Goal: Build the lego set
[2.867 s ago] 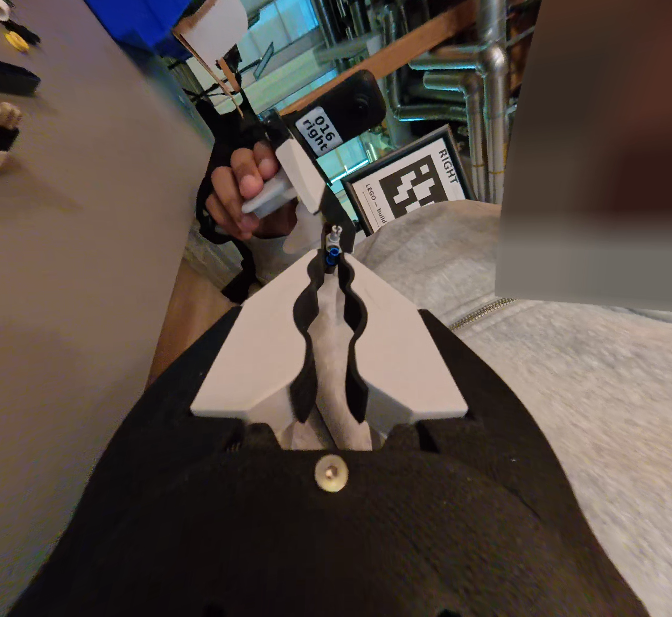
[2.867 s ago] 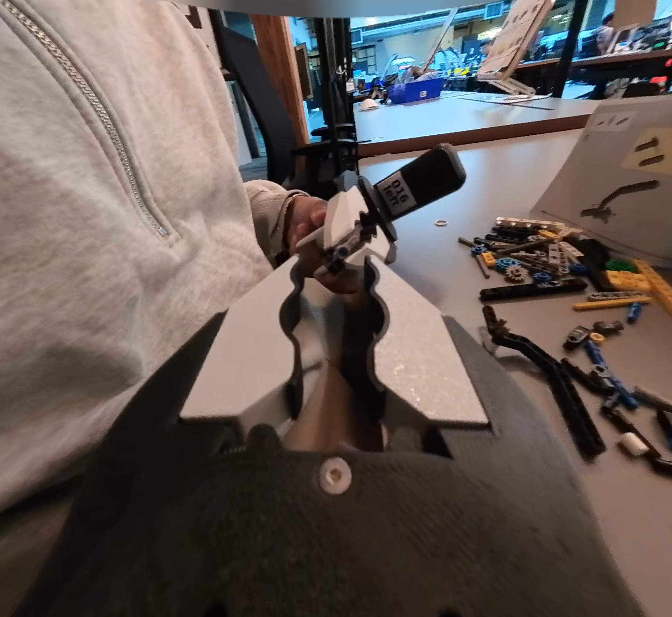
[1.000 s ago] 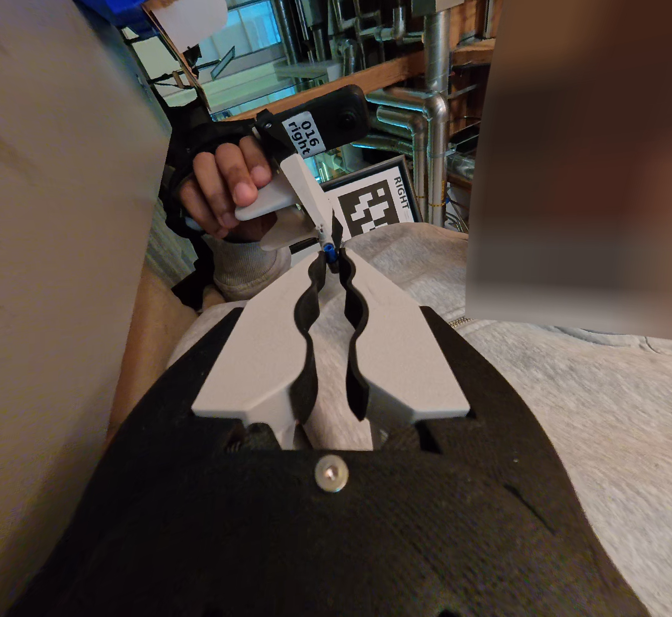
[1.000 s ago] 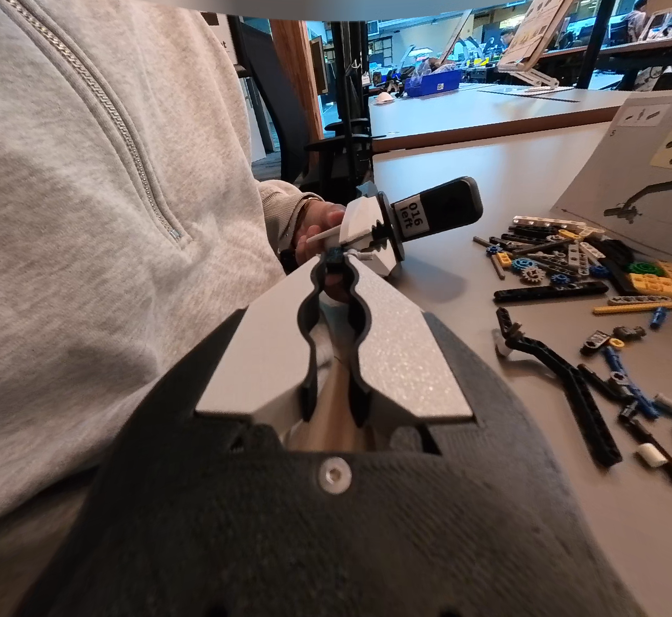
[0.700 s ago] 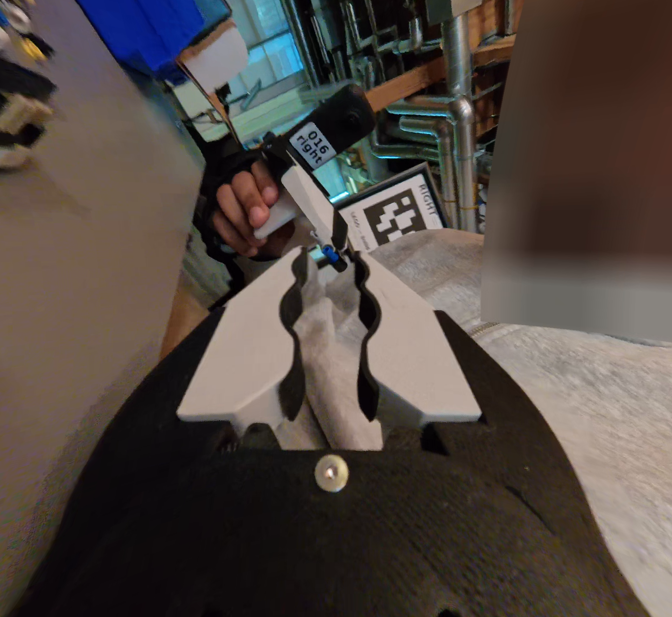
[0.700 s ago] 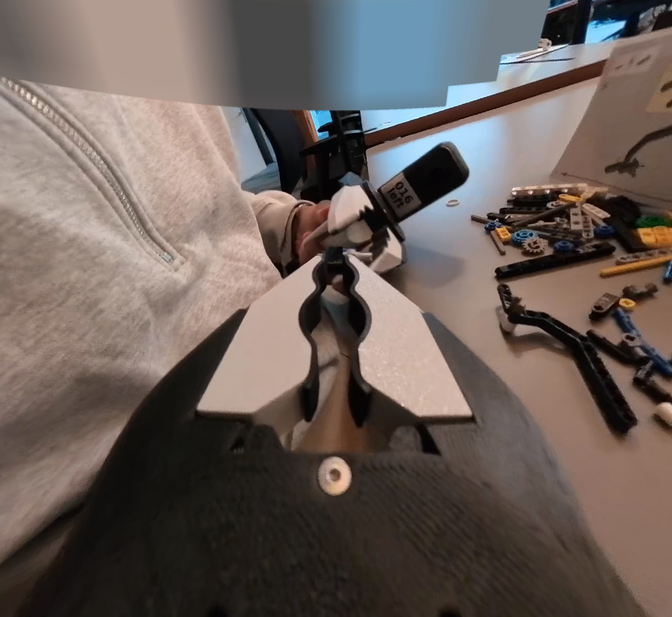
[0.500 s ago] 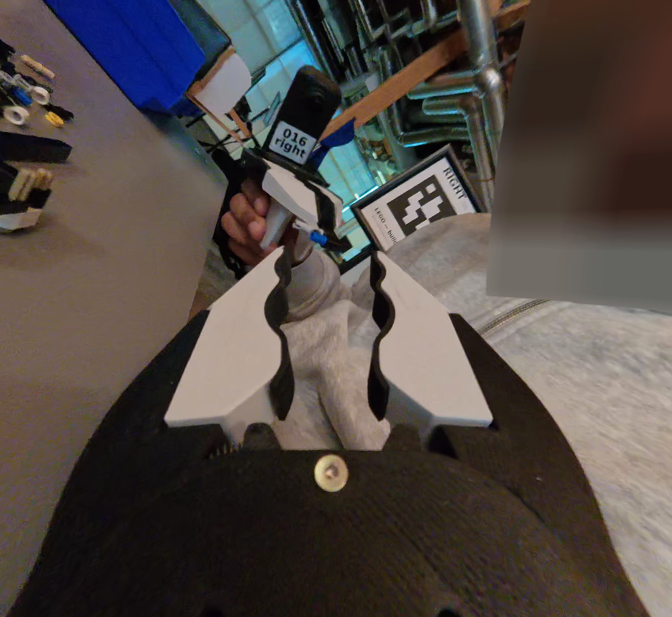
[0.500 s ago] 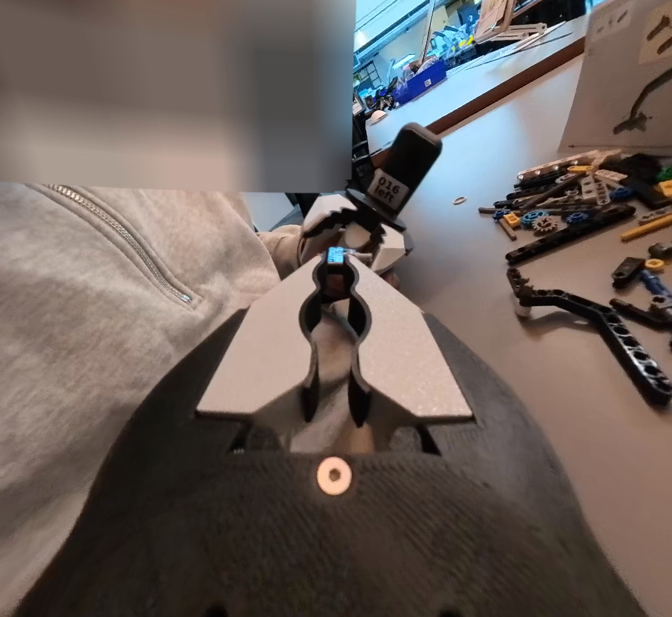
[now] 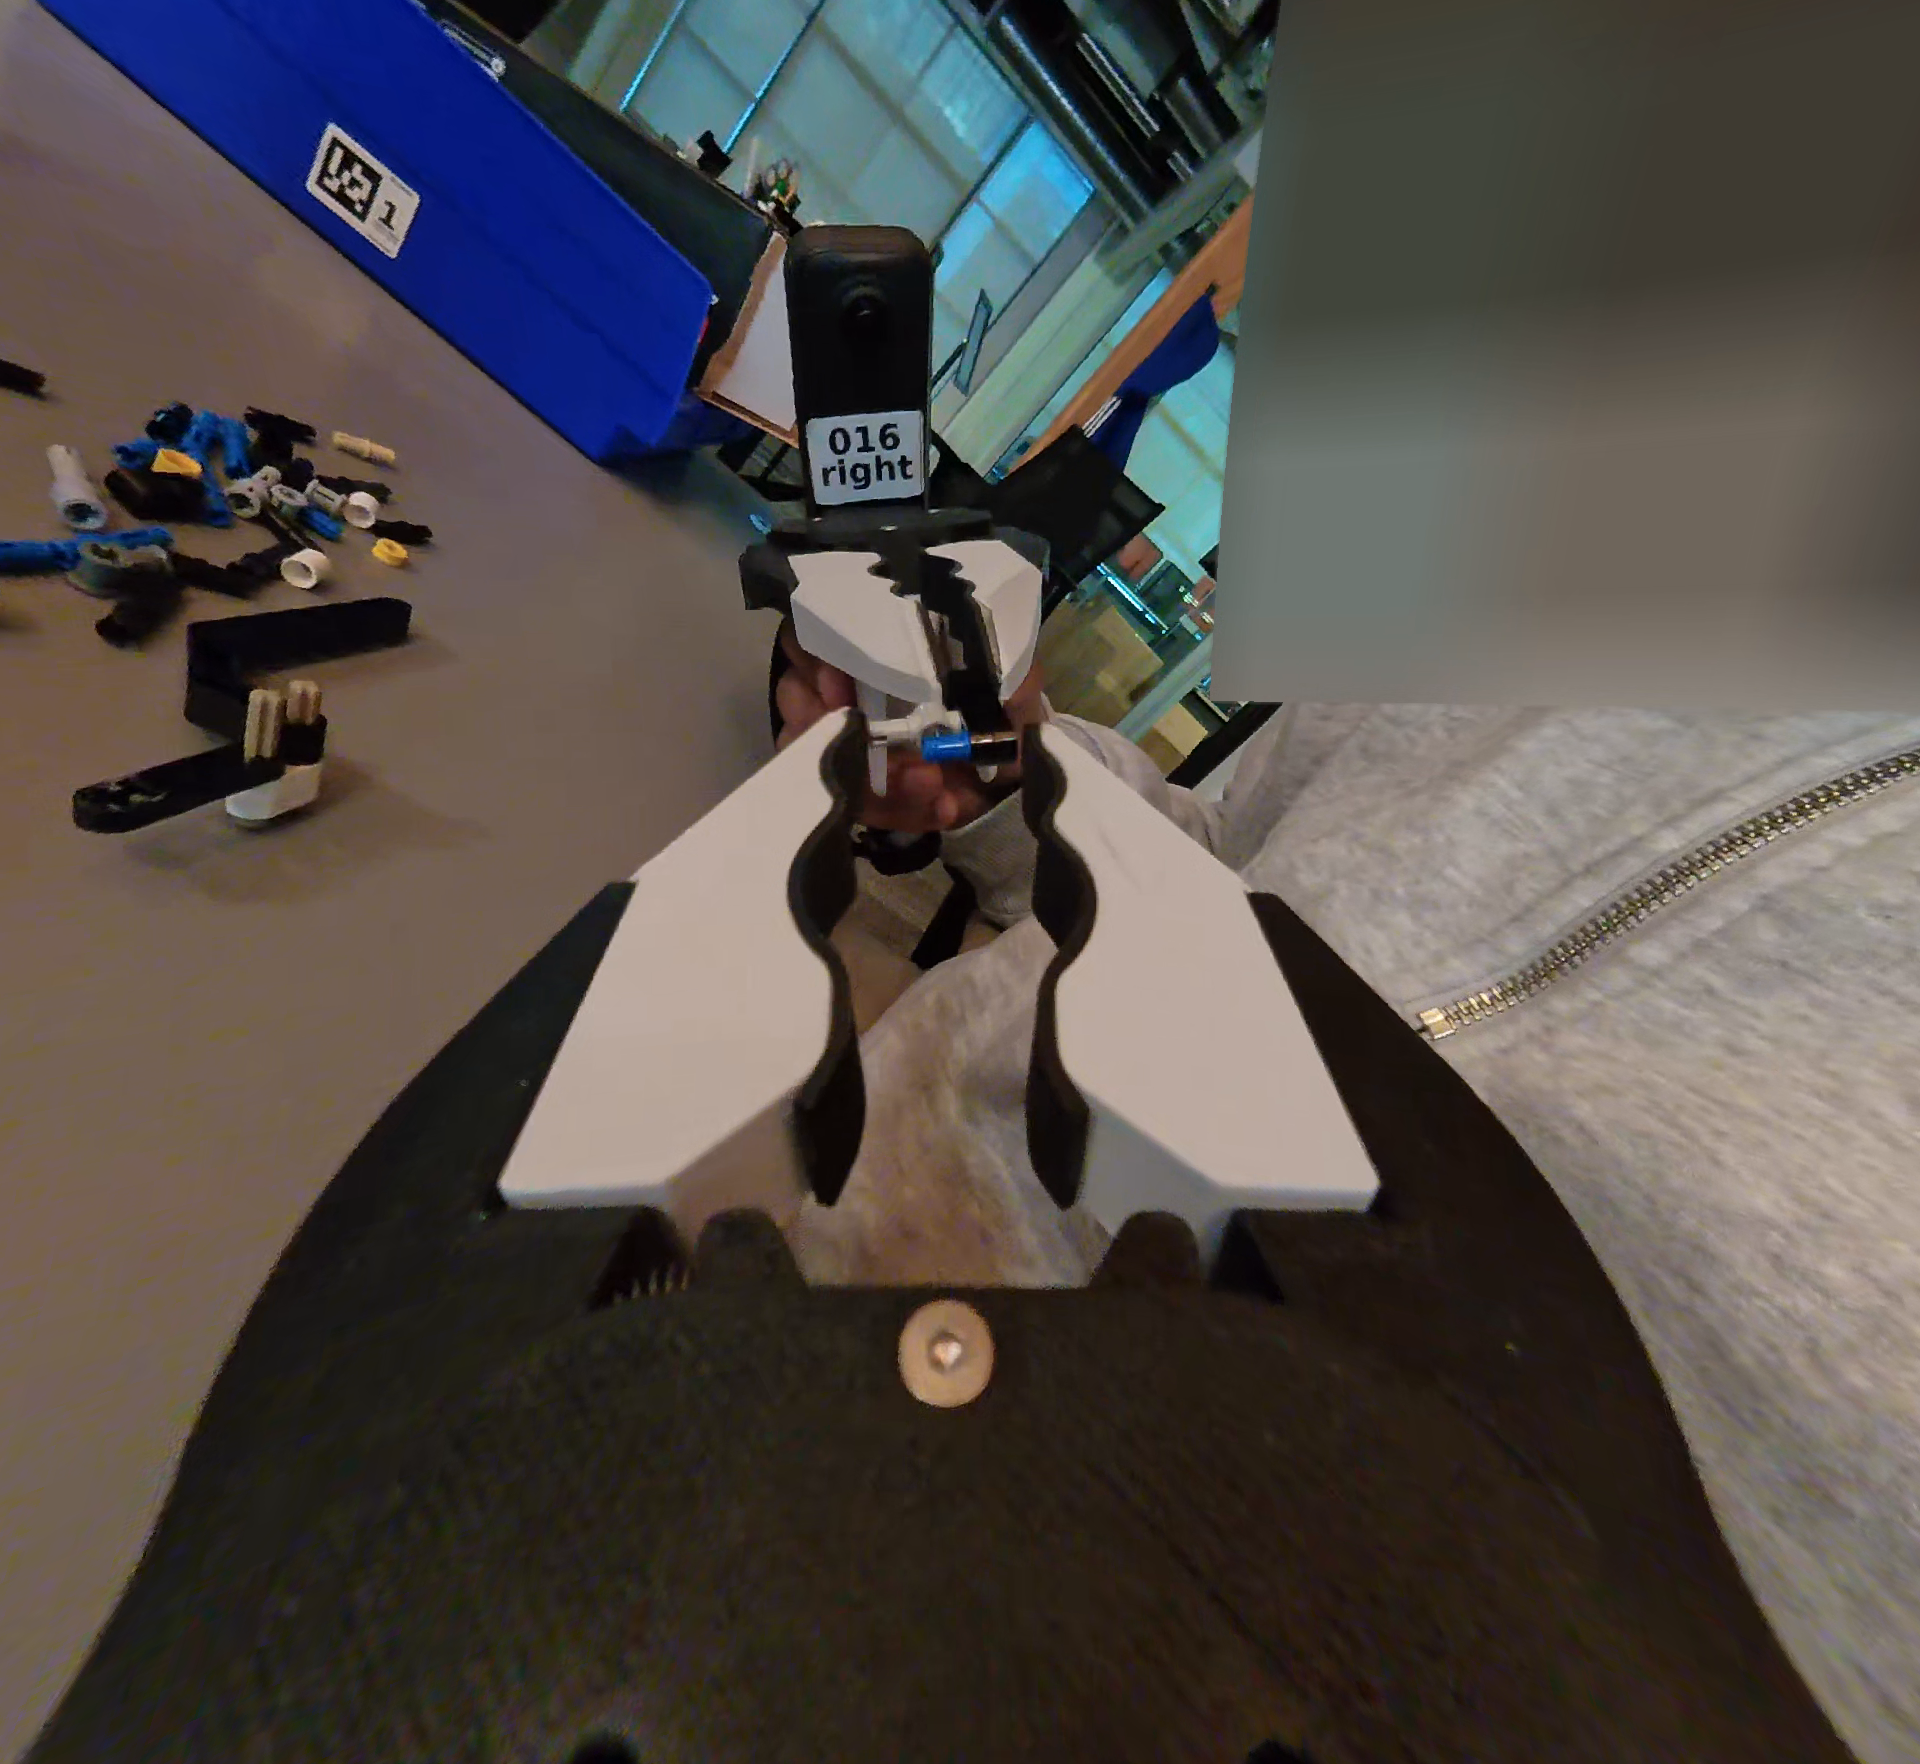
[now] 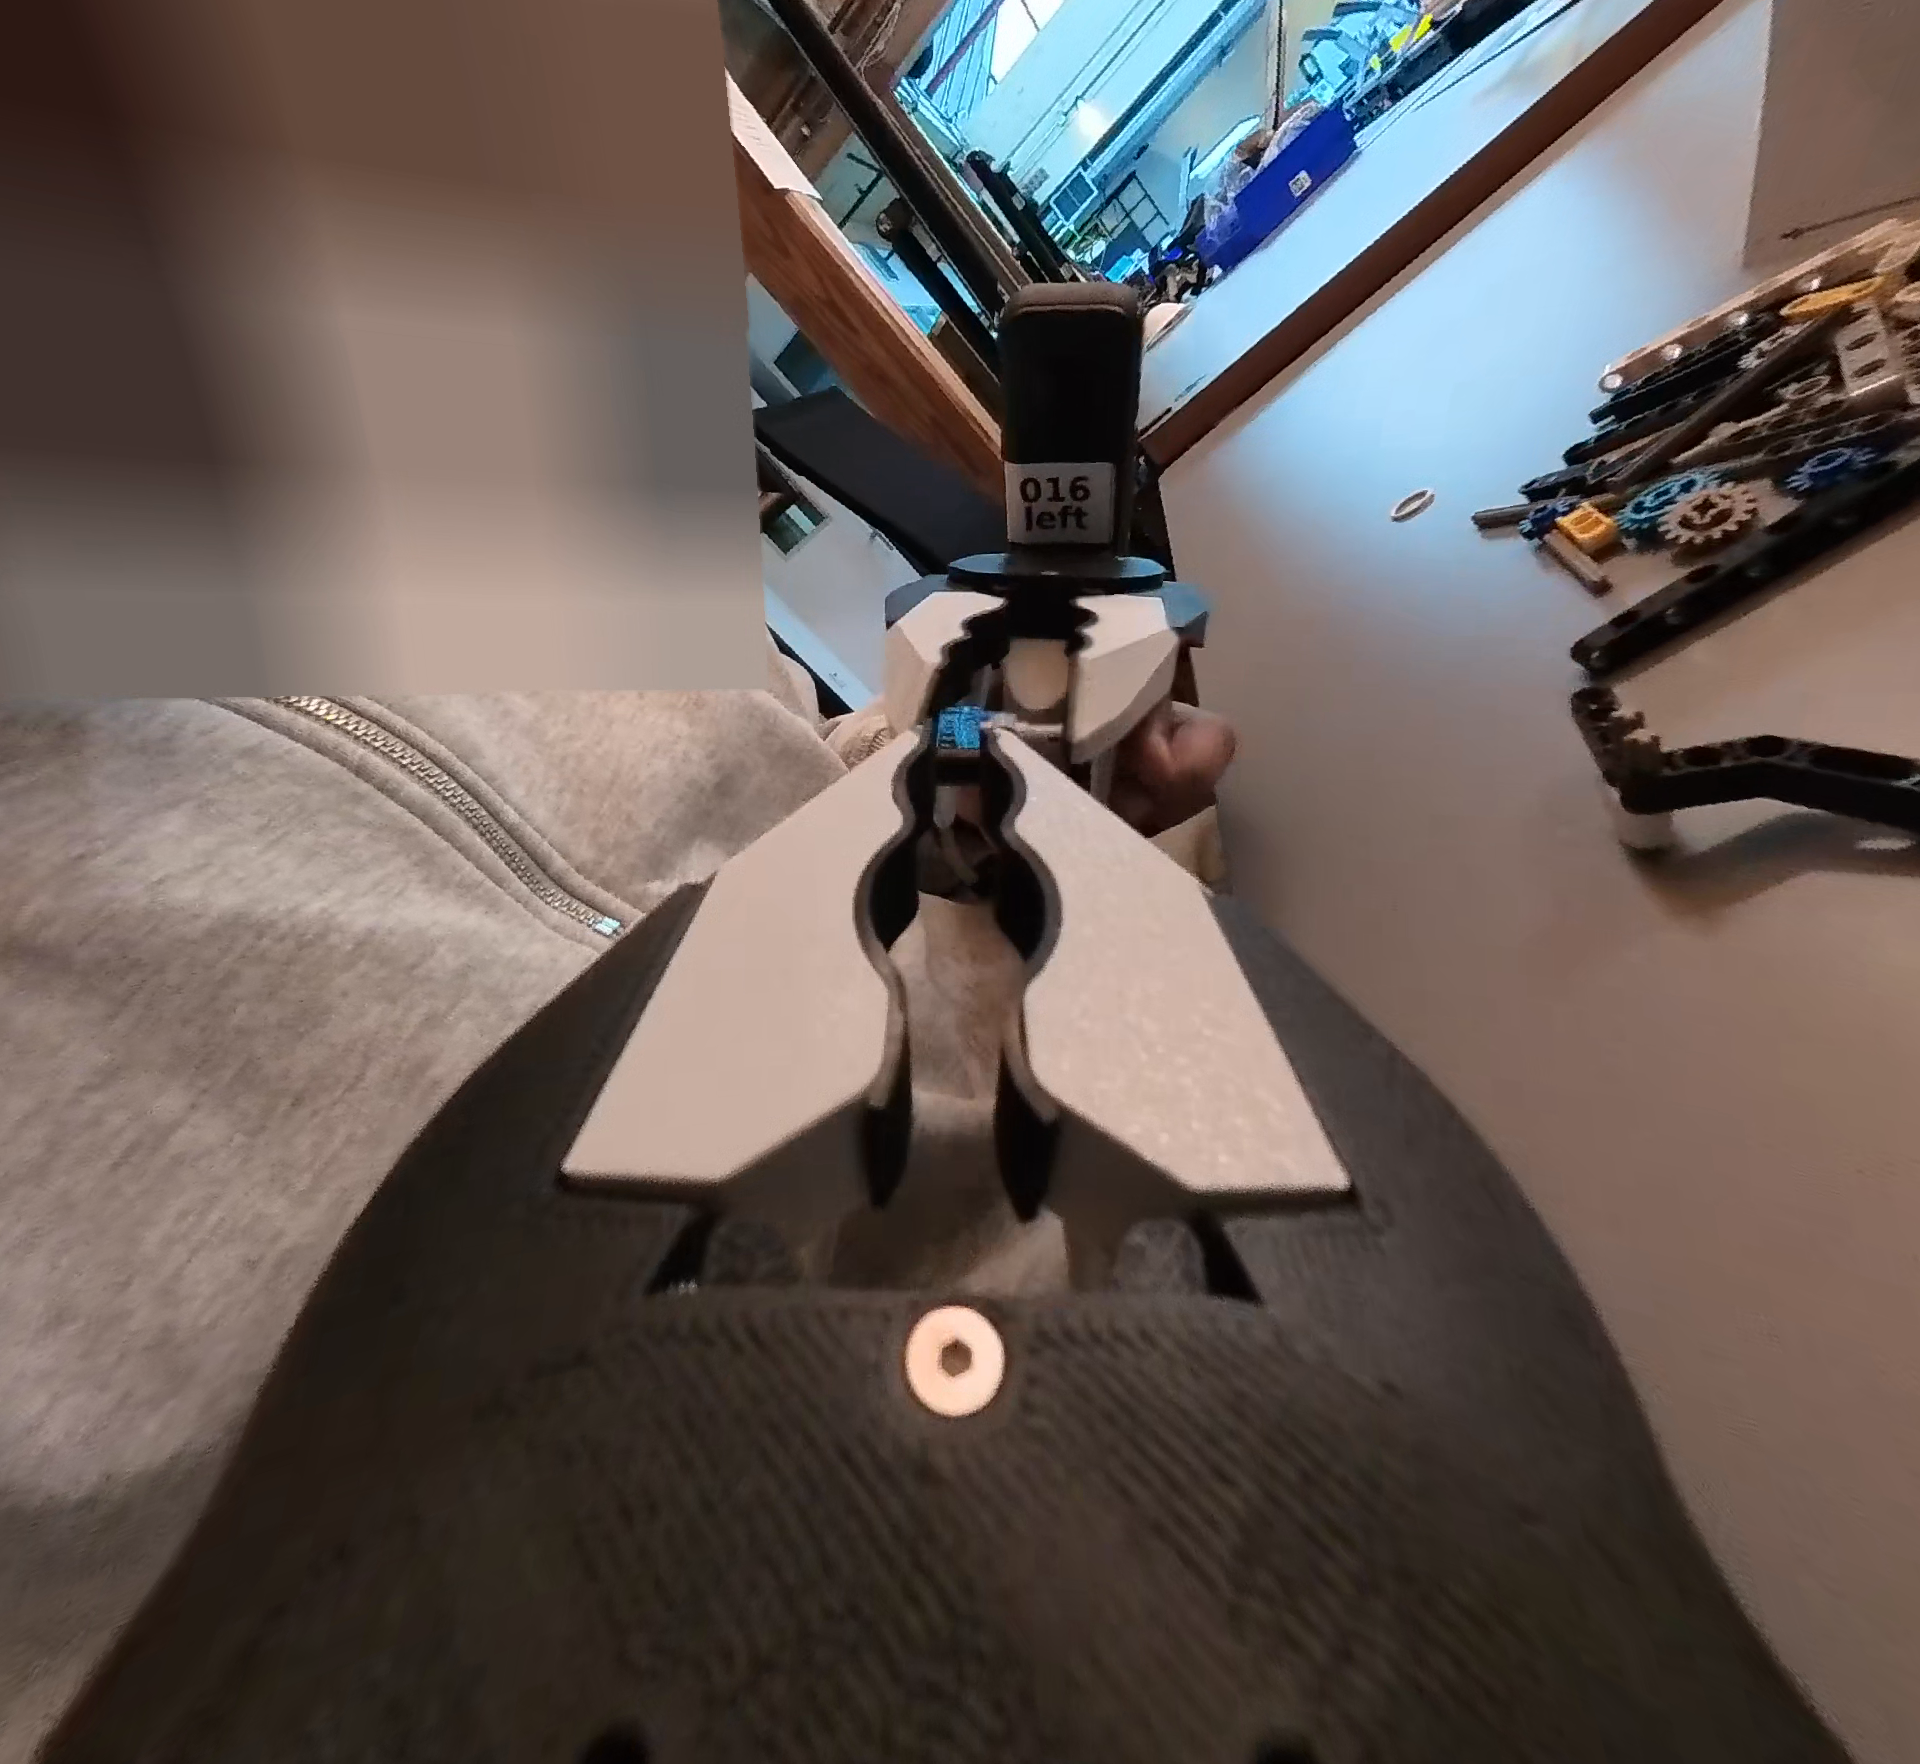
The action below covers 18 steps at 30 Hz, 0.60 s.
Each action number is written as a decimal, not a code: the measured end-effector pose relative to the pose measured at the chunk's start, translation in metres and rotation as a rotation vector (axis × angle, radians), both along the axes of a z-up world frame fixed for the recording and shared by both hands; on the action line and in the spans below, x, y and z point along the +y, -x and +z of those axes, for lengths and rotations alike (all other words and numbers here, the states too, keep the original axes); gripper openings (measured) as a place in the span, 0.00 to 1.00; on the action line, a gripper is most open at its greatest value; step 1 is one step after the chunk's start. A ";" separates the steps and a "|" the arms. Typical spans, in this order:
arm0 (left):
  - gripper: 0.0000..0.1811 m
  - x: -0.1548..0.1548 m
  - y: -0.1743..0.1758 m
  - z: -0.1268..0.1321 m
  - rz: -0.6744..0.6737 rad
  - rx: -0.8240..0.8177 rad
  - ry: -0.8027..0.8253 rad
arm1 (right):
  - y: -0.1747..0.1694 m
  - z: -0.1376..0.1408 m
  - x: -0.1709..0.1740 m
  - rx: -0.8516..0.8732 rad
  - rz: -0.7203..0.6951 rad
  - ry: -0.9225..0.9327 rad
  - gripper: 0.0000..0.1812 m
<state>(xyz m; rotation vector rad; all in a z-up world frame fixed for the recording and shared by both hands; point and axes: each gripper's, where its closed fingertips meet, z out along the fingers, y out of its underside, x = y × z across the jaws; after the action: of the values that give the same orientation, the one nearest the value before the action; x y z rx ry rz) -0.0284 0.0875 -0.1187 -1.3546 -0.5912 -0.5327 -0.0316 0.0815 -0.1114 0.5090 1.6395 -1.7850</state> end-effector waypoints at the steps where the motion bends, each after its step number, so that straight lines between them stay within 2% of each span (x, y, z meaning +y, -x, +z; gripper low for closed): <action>1: 0.15 0.000 0.000 0.000 0.002 0.001 -0.002 | 0.000 0.001 0.000 -0.002 0.002 0.004 0.03; 18: 0.14 0.000 0.001 -0.001 0.024 0.038 0.026 | -0.002 0.003 0.000 0.012 0.004 0.004 0.03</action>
<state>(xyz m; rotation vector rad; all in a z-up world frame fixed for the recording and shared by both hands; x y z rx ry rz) -0.0289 0.0873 -0.1194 -1.3780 -0.5848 -0.4800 -0.0297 0.0810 -0.1081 0.4943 1.6439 -1.7914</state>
